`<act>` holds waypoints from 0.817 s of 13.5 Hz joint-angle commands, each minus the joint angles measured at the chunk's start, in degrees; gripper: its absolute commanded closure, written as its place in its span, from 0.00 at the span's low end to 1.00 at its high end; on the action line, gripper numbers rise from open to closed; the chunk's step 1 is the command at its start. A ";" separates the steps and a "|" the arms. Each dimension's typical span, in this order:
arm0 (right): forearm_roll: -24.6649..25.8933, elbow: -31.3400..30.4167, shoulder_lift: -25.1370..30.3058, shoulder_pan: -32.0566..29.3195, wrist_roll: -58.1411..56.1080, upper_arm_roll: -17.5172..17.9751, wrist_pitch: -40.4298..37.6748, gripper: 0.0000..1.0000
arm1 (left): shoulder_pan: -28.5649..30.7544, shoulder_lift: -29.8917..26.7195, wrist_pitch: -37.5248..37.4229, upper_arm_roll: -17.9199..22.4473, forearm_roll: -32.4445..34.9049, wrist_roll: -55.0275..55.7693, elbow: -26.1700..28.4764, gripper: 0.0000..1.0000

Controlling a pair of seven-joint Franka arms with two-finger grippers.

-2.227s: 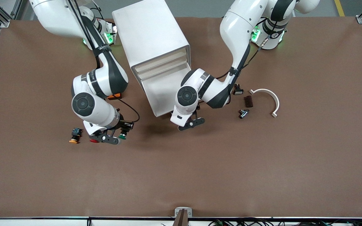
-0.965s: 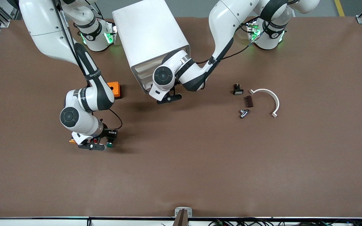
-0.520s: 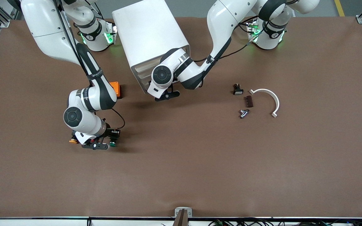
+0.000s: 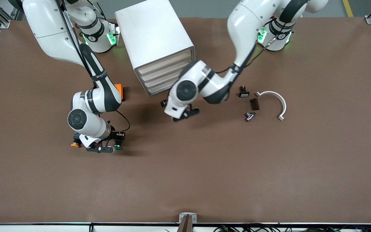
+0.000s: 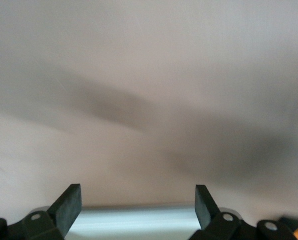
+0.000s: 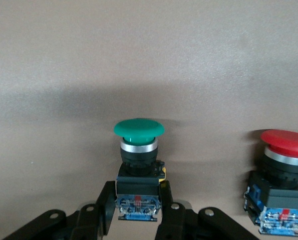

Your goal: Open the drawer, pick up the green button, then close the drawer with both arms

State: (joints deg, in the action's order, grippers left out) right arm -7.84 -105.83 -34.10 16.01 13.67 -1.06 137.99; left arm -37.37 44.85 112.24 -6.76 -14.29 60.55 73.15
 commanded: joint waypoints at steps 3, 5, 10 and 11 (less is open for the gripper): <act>-1.04 -1.22 1.40 0.43 -0.40 0.62 0.18 0.00 | 14.49 -8.79 -9.57 -0.80 7.35 -12.35 1.29 0.00; -1.04 -0.35 3.41 -0.10 -0.66 0.54 -1.83 0.00 | 20.29 -12.05 -13.78 -0.72 7.44 -17.02 1.29 0.00; -1.04 0.63 11.49 -5.36 -4.79 0.53 -10.79 0.00 | 31.56 -18.91 -18.90 -0.45 15.24 -33.80 0.68 0.00; -1.04 0.28 13.34 -6.77 -5.40 0.45 -11.24 0.00 | 32.09 -19.70 -18.90 -0.54 17.43 -35.75 0.16 0.00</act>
State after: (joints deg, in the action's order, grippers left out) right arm -7.89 -103.88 -25.03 12.49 10.84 -1.34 128.54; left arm -6.07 27.39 93.90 -6.66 -0.56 28.48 72.76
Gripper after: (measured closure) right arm 0.000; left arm 0.000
